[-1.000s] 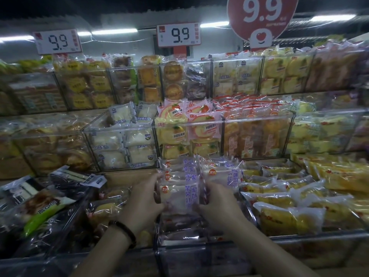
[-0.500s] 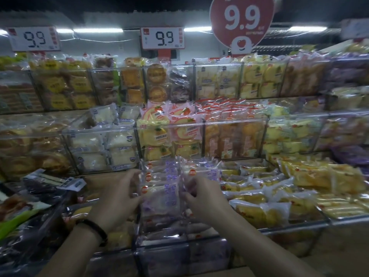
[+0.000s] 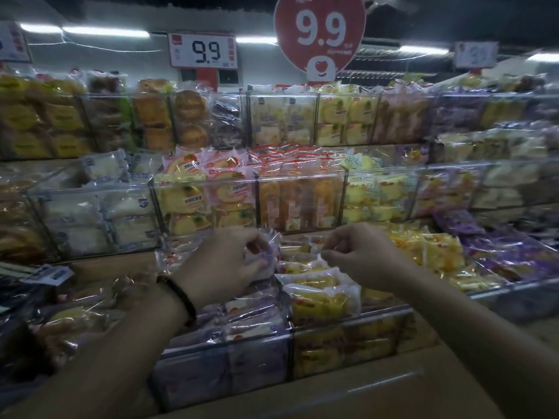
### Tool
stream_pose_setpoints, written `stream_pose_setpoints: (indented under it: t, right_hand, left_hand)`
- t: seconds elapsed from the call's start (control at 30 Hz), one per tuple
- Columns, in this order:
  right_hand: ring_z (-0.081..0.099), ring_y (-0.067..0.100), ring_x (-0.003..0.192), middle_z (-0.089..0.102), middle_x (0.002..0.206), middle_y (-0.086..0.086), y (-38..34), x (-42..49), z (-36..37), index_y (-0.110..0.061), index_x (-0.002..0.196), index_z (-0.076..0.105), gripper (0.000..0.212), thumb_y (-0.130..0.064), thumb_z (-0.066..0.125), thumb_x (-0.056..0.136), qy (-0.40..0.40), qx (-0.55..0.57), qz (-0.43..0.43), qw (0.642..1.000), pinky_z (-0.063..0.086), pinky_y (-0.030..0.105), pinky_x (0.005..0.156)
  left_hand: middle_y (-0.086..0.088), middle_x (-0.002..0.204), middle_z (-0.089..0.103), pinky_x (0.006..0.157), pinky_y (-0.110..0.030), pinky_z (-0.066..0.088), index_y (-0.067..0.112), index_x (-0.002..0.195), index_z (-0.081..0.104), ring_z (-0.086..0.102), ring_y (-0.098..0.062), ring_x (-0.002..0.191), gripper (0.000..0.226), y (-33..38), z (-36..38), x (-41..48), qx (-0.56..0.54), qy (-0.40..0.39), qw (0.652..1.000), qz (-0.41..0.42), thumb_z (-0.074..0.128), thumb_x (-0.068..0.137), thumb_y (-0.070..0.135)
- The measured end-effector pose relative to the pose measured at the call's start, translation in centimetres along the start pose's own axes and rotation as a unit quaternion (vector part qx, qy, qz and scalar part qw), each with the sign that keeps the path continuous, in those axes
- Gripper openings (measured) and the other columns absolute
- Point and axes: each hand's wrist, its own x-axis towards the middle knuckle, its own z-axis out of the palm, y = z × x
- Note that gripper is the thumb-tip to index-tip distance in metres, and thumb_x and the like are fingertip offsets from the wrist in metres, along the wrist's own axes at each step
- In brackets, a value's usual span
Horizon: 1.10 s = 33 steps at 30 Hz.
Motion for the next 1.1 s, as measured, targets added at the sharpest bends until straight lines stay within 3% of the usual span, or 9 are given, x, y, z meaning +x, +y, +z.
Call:
stream_pose_setpoints:
  t: [0.2, 0.43, 0.57, 0.7, 0.83, 0.97, 1.03, 1.1]
  right_hand:
    - [0.064, 0.002, 0.078, 0.068, 0.086, -0.012, 4.9, 2.6, -2.5, -0.027, 0.097, 0.073, 0.002, -0.027, 0.071, 0.098, 0.005, -0.034, 0.003, 0.999, 0.044, 0.014, 0.057]
    - [0.067, 0.007, 0.084, 0.069, 0.092, -0.009, 10.1, 9.2, -2.6, -0.025, 0.099, 0.072, 0.010, -0.016, 0.072, 0.095, -0.027, -0.164, -0.040, 0.985, 0.061, 0.028, 0.077]
    - [0.071, 0.012, 0.083, 0.071, 0.093, -0.005, 12.2, 13.4, -0.7, -0.025, 0.096, 0.072, 0.011, -0.014, 0.069, 0.097, -0.071, -0.207, -0.060, 0.974, 0.064, 0.031, 0.076]
    - [0.071, 0.018, 0.089, 0.073, 0.095, -0.003, 12.5, 16.2, 1.5, -0.022, 0.104, 0.076, 0.010, -0.022, 0.072, 0.095, -0.124, -0.221, -0.080, 0.964, 0.062, 0.036, 0.082]
    - [0.069, 0.022, 0.079, 0.073, 0.084, -0.002, 11.9, 17.6, 3.2, -0.022, 0.088, 0.075, 0.012, -0.034, 0.074, 0.088, -0.169, -0.246, -0.106, 0.948, 0.062, 0.039, 0.075]
    - [0.062, 0.020, 0.067, 0.065, 0.072, -0.005, 11.5, 18.4, 4.3, -0.021, 0.082, 0.072, 0.010, -0.031, 0.072, 0.079, -0.195, -0.281, -0.132, 0.930, 0.060, 0.034, 0.065]
    - [0.055, 0.013, 0.060, 0.058, 0.067, -0.008, 11.3, 18.6, 4.6, -0.023, 0.081, 0.071, 0.005, -0.028, 0.071, 0.079, -0.195, -0.292, -0.146, 0.925, 0.053, 0.028, 0.061]
    - [0.051, 0.009, 0.059, 0.052, 0.068, -0.013, 11.2, 18.8, 4.8, -0.027, 0.094, 0.073, 0.012, -0.028, 0.073, 0.082, -0.196, -0.298, -0.158, 0.921, 0.045, 0.022, 0.058]
  left_hand:
    - [0.014, 0.111, 0.066, 0.087, -0.032, 0.057, 0.032, 0.114, 0.070, 0.061, -0.007, 0.101, 0.022, 2.6, 3.1, 7.0, 0.037, -0.056, 0.997, 0.044, 0.074, 0.093, 0.037]
    - [0.008, 0.103, 0.064, 0.070, -0.027, 0.054, 0.025, 0.113, 0.073, 0.061, -0.013, 0.091, 0.022, 3.1, 7.4, 17.1, 0.106, -0.127, 0.985, 0.041, 0.077, 0.092, 0.023]
    - [0.000, 0.118, 0.067, 0.070, -0.025, 0.056, 0.020, 0.118, 0.074, 0.065, -0.019, 0.101, 0.025, 2.7, 11.1, 20.8, 0.169, -0.257, 0.951, 0.017, 0.077, 0.092, 0.021]
    - [0.003, 0.113, 0.070, 0.074, -0.027, 0.058, 0.023, 0.111, 0.078, 0.066, -0.016, 0.099, 0.024, 1.3, 13.1, 21.7, 0.178, -0.310, 0.934, 0.025, 0.081, 0.088, 0.031]
    - [0.010, 0.104, 0.074, 0.086, -0.032, 0.061, 0.027, 0.105, 0.082, 0.067, -0.012, 0.097, 0.021, 0.0, 13.1, 21.8, 0.153, -0.341, 0.927, 0.033, 0.079, 0.089, 0.040]
    - [0.007, 0.087, 0.072, 0.076, -0.035, 0.062, 0.025, 0.091, 0.079, 0.067, -0.016, 0.085, 0.006, 0.0, 13.2, 22.3, 0.177, -0.385, 0.904, 0.053, 0.078, 0.088, 0.030]
    - [0.007, 0.076, 0.068, 0.071, -0.037, 0.060, 0.025, 0.083, 0.074, 0.064, -0.016, 0.076, 0.011, 0.2, 13.1, 22.4, 0.177, -0.407, 0.894, 0.064, 0.079, 0.085, 0.034]
    - [0.007, 0.081, 0.070, 0.070, -0.036, 0.061, 0.025, 0.094, 0.075, 0.066, -0.015, 0.079, 0.023, 0.4, 13.0, 22.4, 0.170, -0.421, 0.889, 0.061, 0.080, 0.083, 0.044]
